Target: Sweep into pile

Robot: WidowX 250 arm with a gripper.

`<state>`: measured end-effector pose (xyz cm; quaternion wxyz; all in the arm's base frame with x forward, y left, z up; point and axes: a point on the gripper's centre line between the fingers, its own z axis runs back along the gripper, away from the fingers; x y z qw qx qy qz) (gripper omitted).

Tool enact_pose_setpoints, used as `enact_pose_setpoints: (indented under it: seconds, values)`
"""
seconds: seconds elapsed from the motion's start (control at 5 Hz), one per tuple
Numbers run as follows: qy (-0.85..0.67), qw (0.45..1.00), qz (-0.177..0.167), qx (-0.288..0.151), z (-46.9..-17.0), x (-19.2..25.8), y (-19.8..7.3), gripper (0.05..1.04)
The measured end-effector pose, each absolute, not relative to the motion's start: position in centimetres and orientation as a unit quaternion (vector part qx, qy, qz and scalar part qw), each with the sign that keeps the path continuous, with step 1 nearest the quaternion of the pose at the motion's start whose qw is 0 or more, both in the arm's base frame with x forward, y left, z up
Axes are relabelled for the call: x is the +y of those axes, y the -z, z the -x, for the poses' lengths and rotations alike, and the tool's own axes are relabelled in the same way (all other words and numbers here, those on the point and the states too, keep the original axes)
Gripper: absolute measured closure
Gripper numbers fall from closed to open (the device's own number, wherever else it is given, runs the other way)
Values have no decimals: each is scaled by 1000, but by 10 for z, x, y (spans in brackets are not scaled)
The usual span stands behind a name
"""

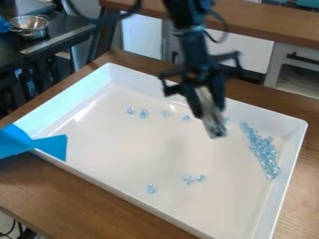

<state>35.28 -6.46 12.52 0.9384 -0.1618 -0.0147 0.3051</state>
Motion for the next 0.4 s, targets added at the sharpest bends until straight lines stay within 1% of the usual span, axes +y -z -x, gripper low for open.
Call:
enact_pose_setpoints:
  seconds: [0.2,0.4]
  values:
    - [-302,943,140,-18,-333,-35,-110,716]
    - [-330,939,97,-30,-323,-12,-84,716]
